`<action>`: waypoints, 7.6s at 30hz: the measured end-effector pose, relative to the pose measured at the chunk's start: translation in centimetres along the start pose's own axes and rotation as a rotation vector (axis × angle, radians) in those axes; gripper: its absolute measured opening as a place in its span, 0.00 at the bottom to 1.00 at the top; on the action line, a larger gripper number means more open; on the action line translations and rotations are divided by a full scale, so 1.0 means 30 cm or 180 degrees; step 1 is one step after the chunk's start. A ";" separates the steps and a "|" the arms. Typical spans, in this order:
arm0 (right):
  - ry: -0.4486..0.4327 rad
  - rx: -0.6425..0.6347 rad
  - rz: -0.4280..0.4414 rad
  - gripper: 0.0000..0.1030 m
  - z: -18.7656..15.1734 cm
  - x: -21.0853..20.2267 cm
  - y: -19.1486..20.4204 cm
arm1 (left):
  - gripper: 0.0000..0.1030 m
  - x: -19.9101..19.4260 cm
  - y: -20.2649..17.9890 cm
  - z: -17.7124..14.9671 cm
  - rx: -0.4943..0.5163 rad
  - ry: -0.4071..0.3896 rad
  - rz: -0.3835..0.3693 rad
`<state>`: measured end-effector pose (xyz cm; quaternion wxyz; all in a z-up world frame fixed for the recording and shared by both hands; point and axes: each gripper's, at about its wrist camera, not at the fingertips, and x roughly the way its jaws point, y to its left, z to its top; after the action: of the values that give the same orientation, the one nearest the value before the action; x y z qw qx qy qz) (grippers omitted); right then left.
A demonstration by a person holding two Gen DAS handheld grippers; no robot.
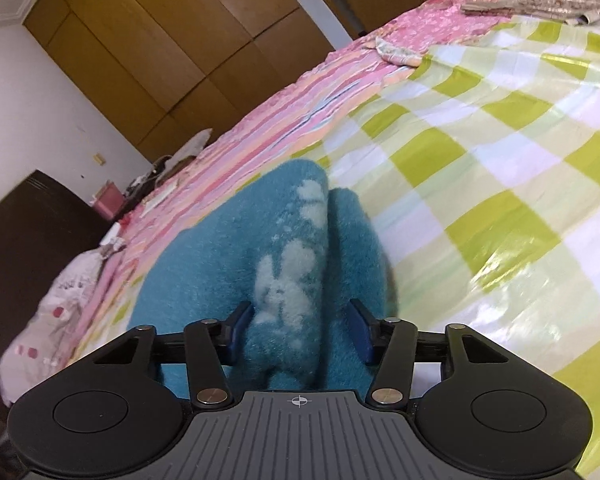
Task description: Fold small clothes
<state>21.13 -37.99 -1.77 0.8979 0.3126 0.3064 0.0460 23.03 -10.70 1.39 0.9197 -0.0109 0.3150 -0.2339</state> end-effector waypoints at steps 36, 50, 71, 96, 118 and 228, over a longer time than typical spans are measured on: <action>-0.0299 -0.0622 0.0299 0.10 -0.051 -0.095 0.171 | 0.75 -0.090 -0.126 0.026 0.0560 -0.0059 0.0683; -0.0297 -0.0528 0.0019 0.00 -0.061 -0.066 0.121 | 0.77 -0.133 -0.142 -0.019 0.0491 -0.0027 0.0715; -0.0324 -0.1024 -0.0361 0.12 -0.238 -0.272 0.202 | 0.76 -0.215 -0.145 -0.131 0.0285 0.0125 0.0775; -0.0172 -0.0942 -0.0677 0.21 -0.455 -0.373 0.208 | 0.75 -0.286 -0.185 -0.282 0.0081 0.0498 0.0625; -0.0267 -0.1093 -0.0987 0.69 -0.578 -0.447 0.260 | 0.76 -0.337 -0.183 -0.355 0.0054 0.0567 0.0641; 0.0125 -0.1029 -0.1247 0.76 -0.679 -0.476 0.271 | 0.82 -0.439 -0.210 -0.426 0.0113 0.0710 0.0965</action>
<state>-1.33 -24.53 -2.09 0.9219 0.0987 0.3672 -0.0745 3.79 -8.92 -0.25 0.9039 0.0789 0.4089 -0.0980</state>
